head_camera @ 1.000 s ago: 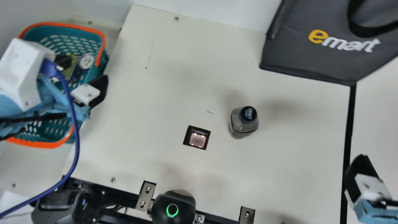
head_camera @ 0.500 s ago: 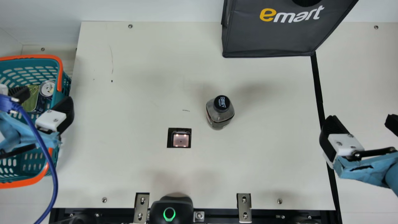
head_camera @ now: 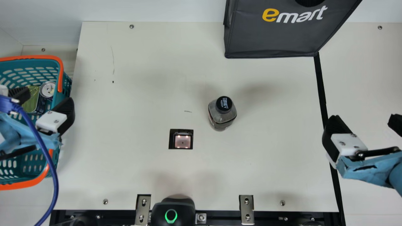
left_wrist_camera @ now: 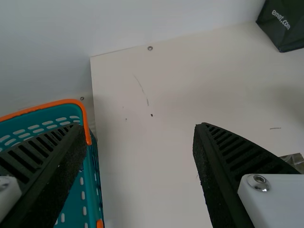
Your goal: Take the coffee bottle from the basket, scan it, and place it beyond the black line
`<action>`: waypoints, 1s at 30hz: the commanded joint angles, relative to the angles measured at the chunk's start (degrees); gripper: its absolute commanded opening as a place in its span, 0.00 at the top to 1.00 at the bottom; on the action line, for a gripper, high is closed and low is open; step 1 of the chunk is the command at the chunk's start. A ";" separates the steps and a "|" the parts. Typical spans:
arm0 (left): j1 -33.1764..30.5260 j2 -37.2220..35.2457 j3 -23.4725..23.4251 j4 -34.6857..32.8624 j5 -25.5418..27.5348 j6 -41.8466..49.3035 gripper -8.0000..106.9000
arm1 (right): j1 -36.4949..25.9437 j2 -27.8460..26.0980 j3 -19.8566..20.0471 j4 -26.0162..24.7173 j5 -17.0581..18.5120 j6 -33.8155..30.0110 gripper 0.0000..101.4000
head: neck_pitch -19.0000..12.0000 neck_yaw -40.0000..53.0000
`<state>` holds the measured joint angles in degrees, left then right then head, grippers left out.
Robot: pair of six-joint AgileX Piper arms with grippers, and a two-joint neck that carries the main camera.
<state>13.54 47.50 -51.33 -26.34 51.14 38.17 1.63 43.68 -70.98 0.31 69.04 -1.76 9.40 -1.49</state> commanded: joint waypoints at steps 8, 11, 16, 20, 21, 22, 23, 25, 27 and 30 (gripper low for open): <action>0.00 0.00 0.00 0.00 0.00 0.00 0.15 | 2.56 4.42 -3.18 1.96 0.86 -1.09 0.10 | -1.48 -0.09; 0.00 0.00 0.00 0.00 0.00 0.00 0.15 | 3.95 6.17 -3.42 2.60 0.86 -1.83 0.10 | -1.48 -0.09; 0.00 0.00 0.00 0.00 0.00 0.00 0.15 | 6.77 8.93 -3.40 3.25 0.86 -3.41 0.10 | -1.48 -0.09; 0.00 0.00 0.00 0.00 0.00 0.00 0.15 | 8.78 10.94 -3.49 3.38 0.86 -4.54 0.10 | -1.48 -0.09; 0.00 0.00 0.00 0.00 0.00 0.00 0.15 | 9.22 11.41 -3.59 3.39 0.86 -4.79 0.10 | -1.48 -0.09; 0.00 0.00 0.00 0.00 0.00 0.00 0.15 | 9.64 11.88 -3.70 3.42 0.86 -5.01 0.10 | -1.48 -0.09; 0.00 0.00 0.00 0.00 0.00 0.00 0.15 | 10.02 12.34 -3.84 3.45 0.86 -5.24 0.10 | -1.48 -0.09; 0.00 0.00 0.00 0.00 0.00 0.00 0.15 | 10.72 13.22 -4.18 3.48 0.86 -5.63 0.10 | -1.48 -0.09; 0.00 0.00 0.00 0.00 0.00 0.00 0.15 | 11.34 14.08 -4.59 3.60 0.86 -6.02 0.10 | -1.48 -0.09; 0.00 0.00 0.00 0.00 0.00 0.00 0.15 | 12.19 15.31 -5.25 4.01 0.86 -6.73 0.10 | -1.48 -0.09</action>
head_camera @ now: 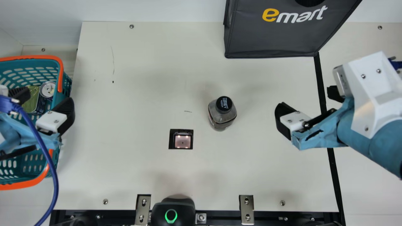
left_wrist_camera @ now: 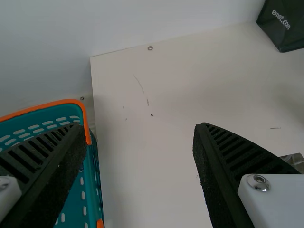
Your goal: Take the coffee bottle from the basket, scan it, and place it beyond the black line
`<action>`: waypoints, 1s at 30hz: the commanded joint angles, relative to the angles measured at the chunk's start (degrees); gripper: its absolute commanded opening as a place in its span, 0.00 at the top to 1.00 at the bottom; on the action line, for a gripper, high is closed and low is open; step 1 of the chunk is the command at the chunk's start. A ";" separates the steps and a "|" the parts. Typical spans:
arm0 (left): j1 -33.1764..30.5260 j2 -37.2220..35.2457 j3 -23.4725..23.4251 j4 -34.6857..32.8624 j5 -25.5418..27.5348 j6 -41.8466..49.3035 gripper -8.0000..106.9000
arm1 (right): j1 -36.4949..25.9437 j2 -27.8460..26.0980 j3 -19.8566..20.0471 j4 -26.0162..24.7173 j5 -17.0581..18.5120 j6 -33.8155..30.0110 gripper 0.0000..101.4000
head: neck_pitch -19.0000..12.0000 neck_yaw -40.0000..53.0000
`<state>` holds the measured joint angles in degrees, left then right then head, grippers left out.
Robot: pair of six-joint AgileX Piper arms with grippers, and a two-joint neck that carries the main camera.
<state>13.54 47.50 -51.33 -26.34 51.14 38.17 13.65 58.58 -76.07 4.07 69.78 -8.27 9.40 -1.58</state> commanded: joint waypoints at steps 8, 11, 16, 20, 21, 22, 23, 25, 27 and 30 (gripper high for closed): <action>0.00 0.00 0.00 0.00 0.00 0.00 0.15 | 2.17 3.52 -1.91 1.41 0.13 -2.32 0.10 | -1.48 0.00; 0.00 0.00 0.00 0.00 0.00 0.00 0.15 | 3.03 4.59 -2.37 1.79 0.13 -3.27 0.10 | -1.48 0.00; 0.00 0.00 0.00 0.00 0.00 0.00 0.15 | 4.76 6.39 -2.14 2.09 -1.04 -4.50 0.10 | -1.48 0.00; 0.00 0.00 0.00 0.00 0.00 0.00 0.15 | 6.45 7.74 -1.33 1.85 -2.69 -4.72 0.10 | -1.48 0.00; 0.00 0.00 0.00 0.00 0.00 0.00 0.15 | 6.93 8.06 -1.08 1.75 -3.13 -4.68 0.10 | -1.48 0.00; 0.00 0.00 0.00 0.00 0.00 0.00 0.15 | 7.42 8.38 -0.84 1.62 -3.58 -4.59 0.10 | -1.48 0.00; 0.00 0.00 0.00 0.00 0.00 0.00 0.15 | 7.91 8.71 -0.60 1.49 -4.01 -4.50 0.10 | -1.48 0.00; 0.00 0.00 0.00 0.00 0.00 0.00 0.15 | 8.92 9.35 -0.07 1.15 -4.93 -4.22 0.10 | -1.48 0.00; 0.00 0.00 0.00 0.00 0.00 0.00 0.15 | 9.87 9.97 0.51 0.84 -5.85 -3.92 0.10 | -1.48 0.00; 0.00 0.00 0.00 0.00 0.00 0.00 0.15 | 12.33 6.31 5.54 -0.31 -6.95 -2.19 0.10 | -1.48 0.00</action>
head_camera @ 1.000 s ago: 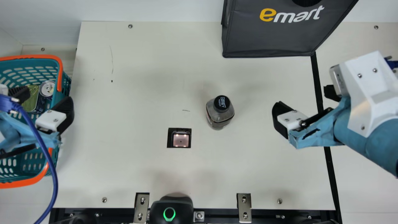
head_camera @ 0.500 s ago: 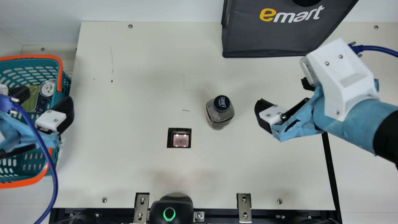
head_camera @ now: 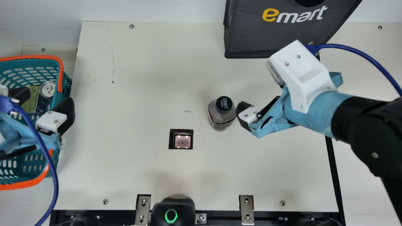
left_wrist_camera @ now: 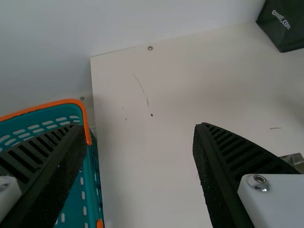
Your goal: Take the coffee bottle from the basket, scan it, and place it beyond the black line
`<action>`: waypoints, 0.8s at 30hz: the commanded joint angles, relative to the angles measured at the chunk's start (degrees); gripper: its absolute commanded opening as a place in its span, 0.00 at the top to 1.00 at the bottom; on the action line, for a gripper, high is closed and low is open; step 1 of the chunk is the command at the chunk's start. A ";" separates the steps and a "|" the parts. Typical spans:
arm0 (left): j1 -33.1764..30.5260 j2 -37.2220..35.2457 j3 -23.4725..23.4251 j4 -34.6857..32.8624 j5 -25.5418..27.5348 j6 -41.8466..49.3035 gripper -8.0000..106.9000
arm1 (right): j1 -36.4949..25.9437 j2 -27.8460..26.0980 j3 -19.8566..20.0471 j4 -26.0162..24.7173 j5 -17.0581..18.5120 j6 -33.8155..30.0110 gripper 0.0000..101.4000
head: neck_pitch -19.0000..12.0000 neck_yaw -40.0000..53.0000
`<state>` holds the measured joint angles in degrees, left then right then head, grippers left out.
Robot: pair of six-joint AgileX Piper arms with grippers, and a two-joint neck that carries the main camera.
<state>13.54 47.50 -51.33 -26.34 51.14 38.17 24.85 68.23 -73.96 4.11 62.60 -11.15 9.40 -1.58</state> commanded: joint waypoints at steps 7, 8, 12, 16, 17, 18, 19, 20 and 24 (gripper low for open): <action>0.00 0.00 0.00 0.00 0.00 0.00 0.15 | 5.10 -2.78 6.98 -1.50 -2.69 3.04 0.10 | -1.48 0.00; 0.00 0.00 0.00 0.00 0.00 0.00 0.15 | 5.53 -2.58 7.28 -1.56 -3.03 3.26 0.10 | -1.48 0.00; 0.00 0.00 0.00 0.00 0.00 0.00 0.15 | 7.12 -1.72 8.17 -1.86 -4.19 4.08 0.10 | -1.48 0.00; 0.00 0.00 0.00 0.00 0.00 0.00 0.15 | 8.41 -0.72 8.56 -2.12 -5.13 4.74 0.10 | -1.48 0.00; 0.00 0.00 0.00 0.00 0.00 0.00 0.15 | 8.69 -0.46 8.58 -2.19 -5.31 4.86 0.10 | -1.48 0.00; 0.00 0.00 0.00 0.00 0.00 0.00 0.15 | 8.93 -0.21 8.63 -2.26 -5.53 4.94 0.10 | -1.48 0.00; 0.00 0.00 0.00 0.00 0.00 0.00 0.15 | 9.13 0.07 8.62 -2.31 -5.70 4.97 0.10 | -1.48 0.00; 0.00 0.00 0.00 0.00 0.00 0.00 0.15 | 9.32 0.34 8.59 -2.36 -5.86 5.00 0.10 | -1.48 0.00; 0.00 0.00 0.00 0.00 0.00 0.00 0.15 | 9.77 1.58 8.38 -2.42 -6.53 4.82 0.10 | -1.48 0.00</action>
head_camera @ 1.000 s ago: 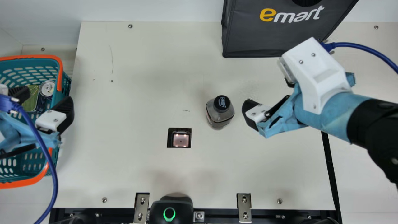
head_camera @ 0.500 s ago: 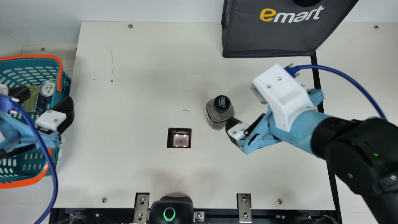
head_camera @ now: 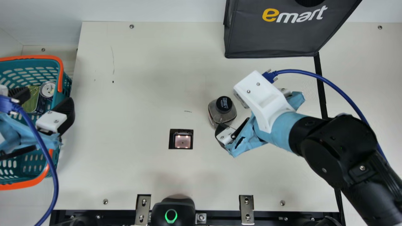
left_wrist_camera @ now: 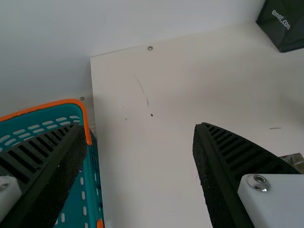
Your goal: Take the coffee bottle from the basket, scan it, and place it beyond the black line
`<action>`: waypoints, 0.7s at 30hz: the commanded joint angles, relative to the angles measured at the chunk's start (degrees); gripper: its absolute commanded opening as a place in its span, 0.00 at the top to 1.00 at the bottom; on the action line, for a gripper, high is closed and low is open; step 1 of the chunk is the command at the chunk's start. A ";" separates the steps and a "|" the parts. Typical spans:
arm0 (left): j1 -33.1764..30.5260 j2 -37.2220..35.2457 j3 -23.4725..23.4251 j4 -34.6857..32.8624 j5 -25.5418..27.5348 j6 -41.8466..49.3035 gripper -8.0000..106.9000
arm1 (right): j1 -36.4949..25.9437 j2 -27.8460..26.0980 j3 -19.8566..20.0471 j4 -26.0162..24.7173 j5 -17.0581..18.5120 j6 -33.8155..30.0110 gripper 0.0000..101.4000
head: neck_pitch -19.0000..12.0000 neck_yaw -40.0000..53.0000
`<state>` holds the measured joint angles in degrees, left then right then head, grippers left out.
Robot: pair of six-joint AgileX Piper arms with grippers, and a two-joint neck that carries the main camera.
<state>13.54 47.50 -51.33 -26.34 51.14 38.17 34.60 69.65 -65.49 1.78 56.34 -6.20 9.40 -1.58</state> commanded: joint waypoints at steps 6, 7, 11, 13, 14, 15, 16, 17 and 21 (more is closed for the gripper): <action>0.00 0.00 0.00 0.00 0.00 0.00 0.15 | 0.01 2.49 -0.90 -0.04 -1.24 -0.92 0.10 | -1.48 0.00; 0.00 0.00 0.00 0.00 0.00 0.00 0.15 | -0.06 2.89 -1.07 -0.03 -1.39 -1.08 0.10 | -1.48 0.00; 0.00 0.00 0.00 0.00 0.00 0.00 0.15 | -0.33 4.43 -1.71 0.07 -1.90 -1.73 0.10 | -1.48 0.00; 0.00 0.00 0.00 0.00 0.00 0.00 0.15 | -0.40 5.09 -1.96 0.09 -2.11 -1.97 0.10 | -1.48 0.00; 0.00 0.00 0.00 0.00 0.00 0.00 0.15 | -0.45 5.41 -2.08 0.11 -2.20 -2.10 0.10 | -1.48 0.00; 0.00 0.00 0.00 0.00 0.00 0.00 0.15 | -0.47 5.71 -2.20 0.12 -2.28 -2.20 0.10 | -1.48 0.00; 0.00 0.00 0.00 0.00 0.00 0.00 0.15 | -0.49 6.00 -2.29 0.14 -2.37 -2.30 0.10 | -1.48 0.00; 0.00 0.00 0.00 0.00 0.00 0.00 0.15 | -0.50 6.28 -2.39 0.17 -2.45 -2.41 0.10 | -1.48 0.00; 0.00 0.00 0.00 0.00 0.00 0.00 0.15 | -0.42 7.27 -2.76 0.27 -2.73 -2.69 0.10 | -1.48 0.00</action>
<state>13.54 47.50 -51.33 -26.34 51.14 38.17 34.16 76.83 -68.21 1.98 53.63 -8.91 9.40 -1.58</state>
